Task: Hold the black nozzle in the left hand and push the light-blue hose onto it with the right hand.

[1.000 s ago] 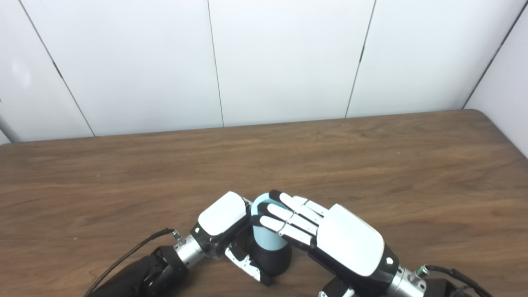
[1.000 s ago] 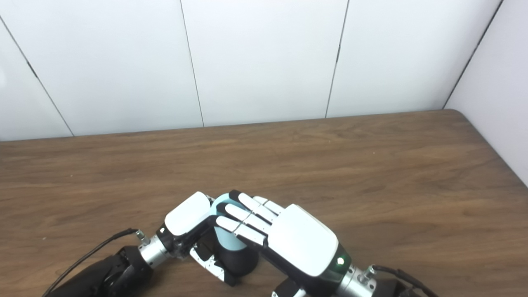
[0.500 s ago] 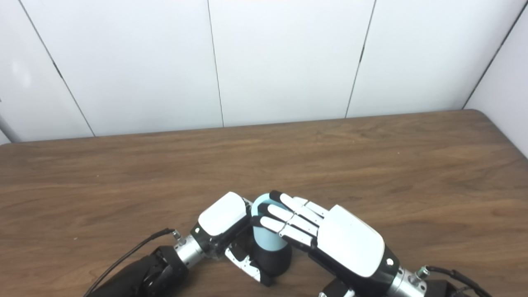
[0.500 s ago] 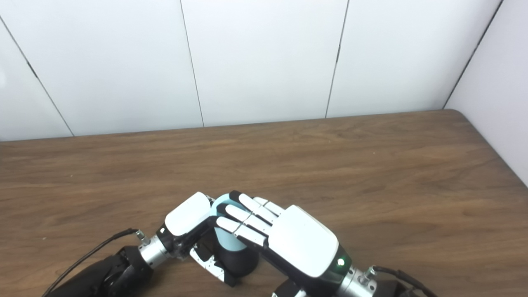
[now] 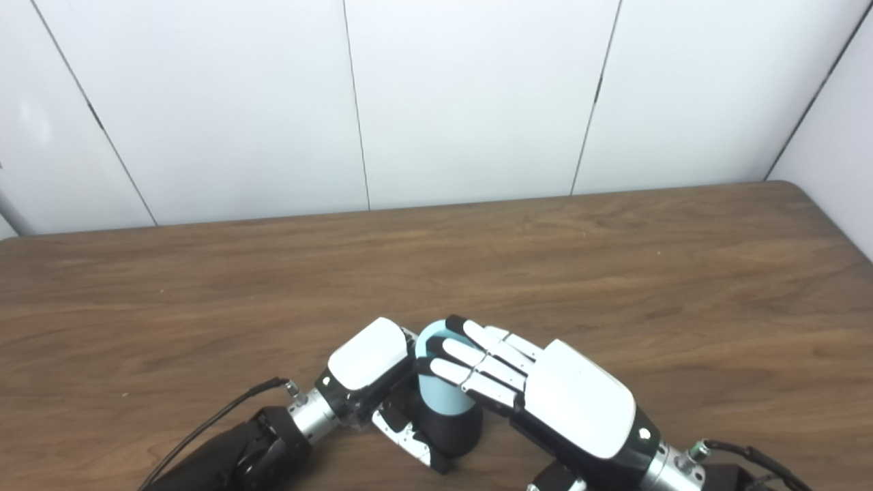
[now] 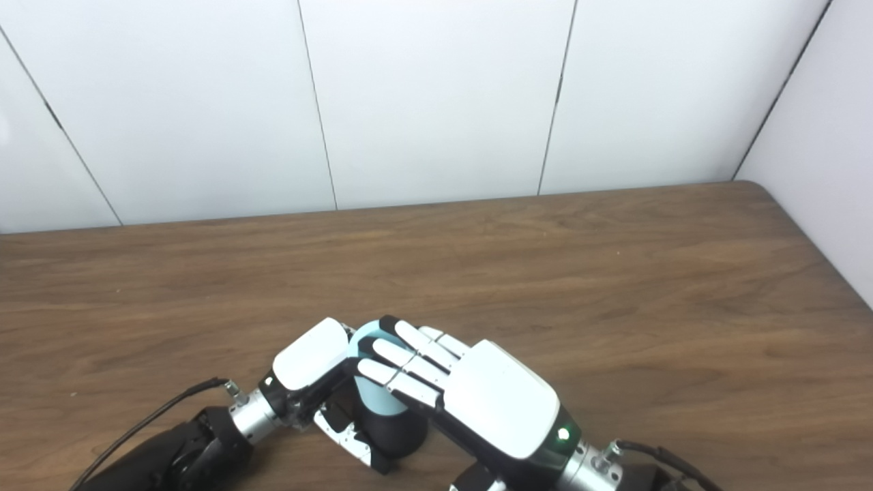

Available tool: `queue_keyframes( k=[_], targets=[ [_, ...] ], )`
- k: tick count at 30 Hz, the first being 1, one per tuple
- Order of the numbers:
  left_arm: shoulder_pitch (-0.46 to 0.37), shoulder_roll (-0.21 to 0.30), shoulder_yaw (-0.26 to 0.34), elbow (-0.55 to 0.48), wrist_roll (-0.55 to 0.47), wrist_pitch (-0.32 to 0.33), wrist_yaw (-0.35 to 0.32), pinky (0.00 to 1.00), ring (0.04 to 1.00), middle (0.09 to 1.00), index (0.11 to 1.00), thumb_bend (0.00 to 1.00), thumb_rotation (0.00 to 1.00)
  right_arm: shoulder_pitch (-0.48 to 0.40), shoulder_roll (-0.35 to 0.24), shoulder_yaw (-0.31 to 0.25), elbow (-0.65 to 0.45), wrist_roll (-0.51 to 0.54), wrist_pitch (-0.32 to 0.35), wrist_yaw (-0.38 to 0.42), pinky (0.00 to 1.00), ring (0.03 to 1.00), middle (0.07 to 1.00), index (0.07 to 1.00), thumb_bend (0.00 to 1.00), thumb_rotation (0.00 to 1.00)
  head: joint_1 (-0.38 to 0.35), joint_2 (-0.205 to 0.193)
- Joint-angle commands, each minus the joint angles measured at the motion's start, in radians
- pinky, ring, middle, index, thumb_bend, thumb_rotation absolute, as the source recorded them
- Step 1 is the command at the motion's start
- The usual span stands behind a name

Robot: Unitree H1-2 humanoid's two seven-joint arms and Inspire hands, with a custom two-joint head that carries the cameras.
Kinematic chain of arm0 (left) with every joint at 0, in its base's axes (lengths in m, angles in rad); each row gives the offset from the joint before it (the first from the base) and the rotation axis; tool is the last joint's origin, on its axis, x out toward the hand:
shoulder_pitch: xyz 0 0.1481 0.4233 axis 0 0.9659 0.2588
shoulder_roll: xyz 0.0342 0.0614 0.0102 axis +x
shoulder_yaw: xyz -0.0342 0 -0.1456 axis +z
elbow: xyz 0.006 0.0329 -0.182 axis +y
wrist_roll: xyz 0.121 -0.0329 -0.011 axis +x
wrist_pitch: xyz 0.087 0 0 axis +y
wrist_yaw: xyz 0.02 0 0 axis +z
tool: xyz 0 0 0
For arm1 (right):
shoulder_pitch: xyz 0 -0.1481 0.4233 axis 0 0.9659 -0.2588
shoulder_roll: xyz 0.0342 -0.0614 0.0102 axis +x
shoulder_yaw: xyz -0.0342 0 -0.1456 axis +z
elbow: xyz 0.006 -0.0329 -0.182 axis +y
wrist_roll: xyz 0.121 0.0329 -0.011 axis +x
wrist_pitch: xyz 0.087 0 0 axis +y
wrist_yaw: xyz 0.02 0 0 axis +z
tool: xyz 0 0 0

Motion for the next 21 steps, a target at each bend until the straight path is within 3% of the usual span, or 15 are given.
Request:
queue_keyframes(
  k=[1, 21],
  targets=[
    [0.189, -0.053, -0.116, 0.142, 0.003, 0.003, -0.044, 0.41, 0.503, 0.492, 0.479, 0.52, 0.00, 0.079, -0.065, 0.048, 0.068, -0.018, 0.013, 0.148, 0.88, 0.934, 0.940, 0.879, 0.87, 0.92, 0.000, 0.000],
    [0.188, -0.051, -0.114, 0.134, 0.002, 0.003, -0.056, 0.42, 0.508, 0.492, 0.480, 0.52, 0.00, 0.082, -0.067, 0.062, 0.078, -0.013, 0.023, 0.156, 0.88, 0.929, 0.937, 0.882, 0.88, 0.94, 0.000, 0.000]
  ],
)
